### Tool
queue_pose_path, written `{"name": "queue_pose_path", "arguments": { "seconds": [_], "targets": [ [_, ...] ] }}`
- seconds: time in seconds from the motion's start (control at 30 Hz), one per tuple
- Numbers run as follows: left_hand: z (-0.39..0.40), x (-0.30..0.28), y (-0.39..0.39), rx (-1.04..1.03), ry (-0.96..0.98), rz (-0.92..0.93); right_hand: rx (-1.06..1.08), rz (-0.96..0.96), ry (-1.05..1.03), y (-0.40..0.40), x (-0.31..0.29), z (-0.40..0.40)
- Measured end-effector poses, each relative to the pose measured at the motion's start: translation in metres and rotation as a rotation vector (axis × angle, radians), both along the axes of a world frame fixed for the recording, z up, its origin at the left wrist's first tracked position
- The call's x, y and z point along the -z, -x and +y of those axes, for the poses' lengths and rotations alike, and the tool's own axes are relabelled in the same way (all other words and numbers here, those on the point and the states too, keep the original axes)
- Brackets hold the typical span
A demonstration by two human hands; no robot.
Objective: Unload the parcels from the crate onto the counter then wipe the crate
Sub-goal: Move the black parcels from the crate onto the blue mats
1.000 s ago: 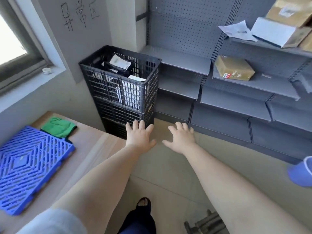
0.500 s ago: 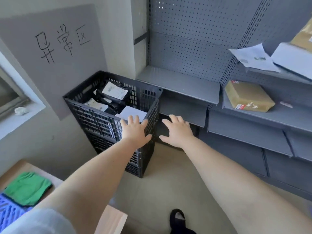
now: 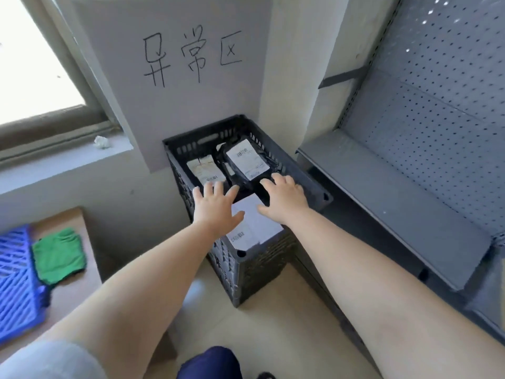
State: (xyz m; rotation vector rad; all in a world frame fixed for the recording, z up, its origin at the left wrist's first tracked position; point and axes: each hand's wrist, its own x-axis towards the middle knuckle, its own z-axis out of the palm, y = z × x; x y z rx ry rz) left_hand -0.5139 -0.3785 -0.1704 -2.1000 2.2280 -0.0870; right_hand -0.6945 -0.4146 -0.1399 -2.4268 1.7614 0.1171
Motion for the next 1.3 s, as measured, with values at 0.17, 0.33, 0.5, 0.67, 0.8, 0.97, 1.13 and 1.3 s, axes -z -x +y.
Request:
{"name": "queue_pose_path", "arguments": {
  "seconds": [0.17, 0.33, 0.5, 0.67, 0.8, 0.97, 1.13, 1.3],
  "targets": [
    [-0.036, 0.031, 0.0, -0.098, -0.083, -0.035, -0.071, -0.024, -0.107, -0.026, 0.047, -0.061],
    [-0.102, 0.048, -0.002, -0.143, -0.124, -0.011, -0.069, -0.041, -0.216, -0.038, 0.067, -0.12],
    [-0.153, 0.056, 0.0, -0.264, -0.229, 0.05, -0.064, -0.091, -0.224, -0.038, 0.059, -0.177],
    [-0.196, 0.075, 0.008, -0.538, -0.335, 0.437, 0.307, -0.588, -0.459, -0.04, 0.063, -0.241],
    [-0.223, 0.08, 0.011, -0.958, -0.291, 1.245, 0.411, -0.823, -0.636, -0.043, 0.069, -0.282],
    [-0.243, 0.085, 0.013, -1.328, -0.291, 1.774, 0.523, -0.958, -0.935, -0.035, 0.071, -0.312],
    [-0.261, 0.09, 0.025, -1.415, -0.234, 1.943, 0.569, -0.98, -1.071, -0.031, 0.088, -0.317],
    [-0.264, 0.09, 0.028, -1.453, -0.225, 1.995, 0.57, -0.955, -1.137, -0.034, 0.09, -0.322]
  ]
}}
